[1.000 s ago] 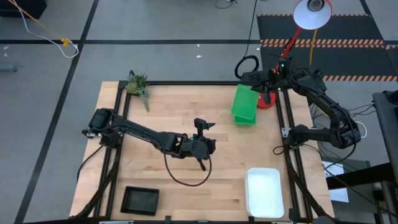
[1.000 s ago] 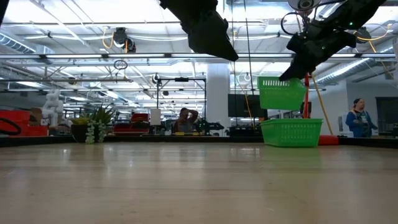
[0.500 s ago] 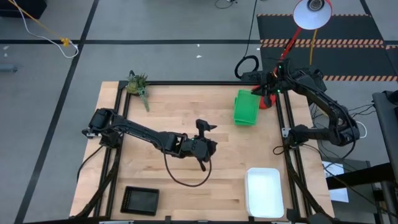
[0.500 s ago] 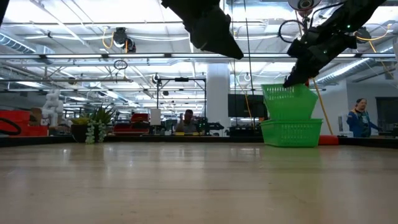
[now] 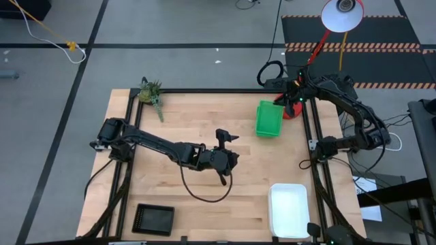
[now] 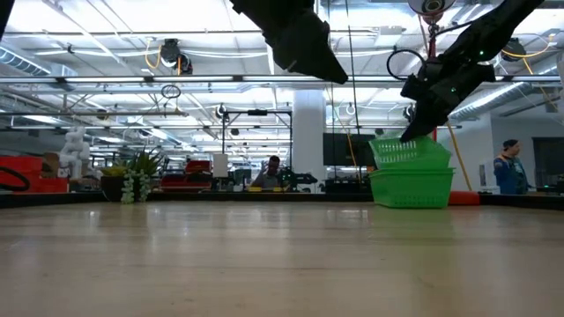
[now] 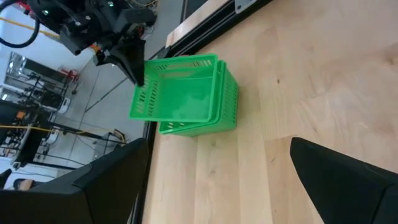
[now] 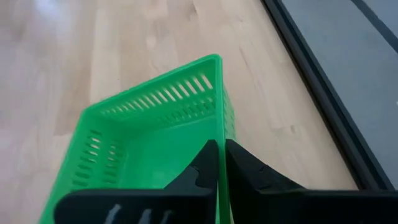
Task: Stack baskets by color
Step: Stack the left green bin on top of the right green bins
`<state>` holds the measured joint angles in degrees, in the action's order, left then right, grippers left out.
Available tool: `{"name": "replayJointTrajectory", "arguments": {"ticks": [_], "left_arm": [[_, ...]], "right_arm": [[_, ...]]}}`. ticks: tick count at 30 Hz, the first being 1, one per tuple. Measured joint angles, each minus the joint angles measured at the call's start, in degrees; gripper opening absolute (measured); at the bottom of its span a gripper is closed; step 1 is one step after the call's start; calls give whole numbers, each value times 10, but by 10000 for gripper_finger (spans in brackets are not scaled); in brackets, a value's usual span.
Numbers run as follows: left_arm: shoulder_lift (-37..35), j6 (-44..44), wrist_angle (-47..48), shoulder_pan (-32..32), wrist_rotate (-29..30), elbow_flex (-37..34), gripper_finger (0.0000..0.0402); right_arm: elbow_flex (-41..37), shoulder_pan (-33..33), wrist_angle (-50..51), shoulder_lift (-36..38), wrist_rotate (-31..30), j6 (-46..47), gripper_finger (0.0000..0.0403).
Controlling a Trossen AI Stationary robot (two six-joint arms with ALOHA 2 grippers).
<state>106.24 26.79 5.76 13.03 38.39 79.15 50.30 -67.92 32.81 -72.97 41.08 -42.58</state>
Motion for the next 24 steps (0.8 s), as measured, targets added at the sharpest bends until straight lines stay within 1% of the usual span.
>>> {"name": "replayJointTrajectory", "arguments": {"ticks": [6,13,17,18,21,24], "left_arm": [[0,0,0,-6,-7,0,392],[0,-3,0,-6,-9,0,392],[0,-4,0,-6,-10,0,392],[0,-4,0,-6,-10,0,392],[0,-4,0,-6,-10,0,392],[0,-4,0,-6,-10,0,392]], "right_arm": [[0,10,6,-7,-34,-1,40],[0,55,17,-7,-124,15,80],[0,83,3,2,-161,68,104],[0,91,4,7,-176,82,110],[0,118,9,23,-248,124,130],[0,145,18,44,-283,141,156]]}}
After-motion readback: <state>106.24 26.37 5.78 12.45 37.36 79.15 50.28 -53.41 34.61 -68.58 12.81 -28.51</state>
